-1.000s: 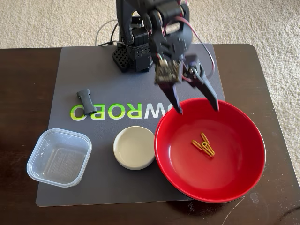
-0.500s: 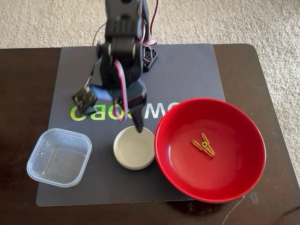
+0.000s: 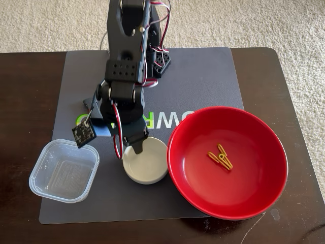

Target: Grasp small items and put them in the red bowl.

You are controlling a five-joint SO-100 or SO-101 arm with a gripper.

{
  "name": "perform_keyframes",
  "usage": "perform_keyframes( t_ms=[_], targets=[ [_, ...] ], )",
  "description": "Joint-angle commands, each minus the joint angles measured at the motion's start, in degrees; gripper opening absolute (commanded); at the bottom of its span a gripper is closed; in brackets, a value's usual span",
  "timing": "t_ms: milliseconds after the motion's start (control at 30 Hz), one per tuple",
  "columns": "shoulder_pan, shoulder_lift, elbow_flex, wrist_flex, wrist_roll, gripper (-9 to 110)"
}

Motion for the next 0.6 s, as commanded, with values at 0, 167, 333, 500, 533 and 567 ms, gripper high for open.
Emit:
perform_keyframes(
  t_ms=[0, 167, 333, 500, 533, 567],
  targets=[
    [1.58, -0.35, -1.85, 0.18, -0.18, 0],
    [2.37, 3.52, -1.49, 0.18, 0.44, 0],
    [2.11, 13.97, -0.44, 0.79, 0.62, 0],
    [0.62, 25.58, 1.58, 0.97, 0.18, 0],
    [0.26, 27.95, 2.11, 0.97, 0.26, 0],
    [-0.18, 30.41, 2.81, 0.88, 0.44, 0]
  ],
)
